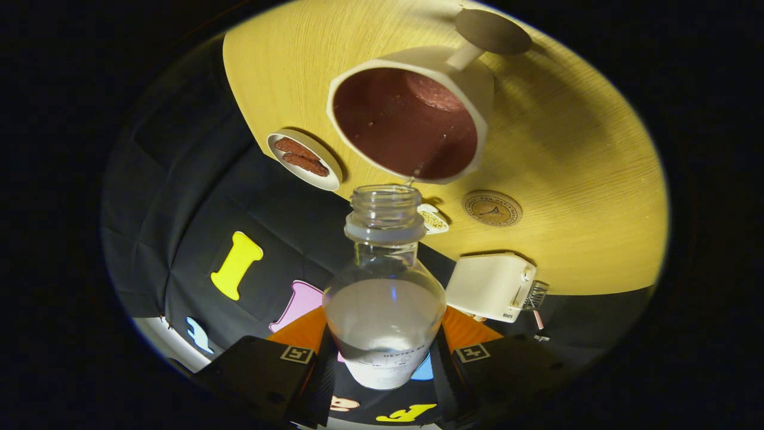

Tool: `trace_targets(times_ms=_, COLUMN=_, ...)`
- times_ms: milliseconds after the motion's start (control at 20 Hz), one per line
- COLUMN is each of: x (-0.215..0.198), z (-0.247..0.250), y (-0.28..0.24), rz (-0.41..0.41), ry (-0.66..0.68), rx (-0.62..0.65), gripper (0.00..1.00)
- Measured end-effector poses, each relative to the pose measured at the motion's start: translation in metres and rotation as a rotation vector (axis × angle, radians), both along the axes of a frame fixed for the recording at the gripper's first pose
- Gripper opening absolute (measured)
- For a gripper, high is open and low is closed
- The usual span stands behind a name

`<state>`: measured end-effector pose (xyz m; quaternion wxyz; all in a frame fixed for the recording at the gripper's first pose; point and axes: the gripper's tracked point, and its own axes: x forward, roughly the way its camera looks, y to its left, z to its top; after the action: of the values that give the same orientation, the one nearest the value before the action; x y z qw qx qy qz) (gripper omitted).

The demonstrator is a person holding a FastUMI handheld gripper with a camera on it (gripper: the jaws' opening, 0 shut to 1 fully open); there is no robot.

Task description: Take the bottle from table, then pour the juice into the cup, finally place the bottle on the coaster

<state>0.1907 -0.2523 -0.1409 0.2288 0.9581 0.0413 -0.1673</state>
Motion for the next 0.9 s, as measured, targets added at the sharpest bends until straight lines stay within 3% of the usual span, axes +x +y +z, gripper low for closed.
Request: trace_targets(times_ms=900, x=0.000, z=-0.009, y=-0.010, rz=-0.021, ry=0.014, rx=0.001, gripper=0.71)
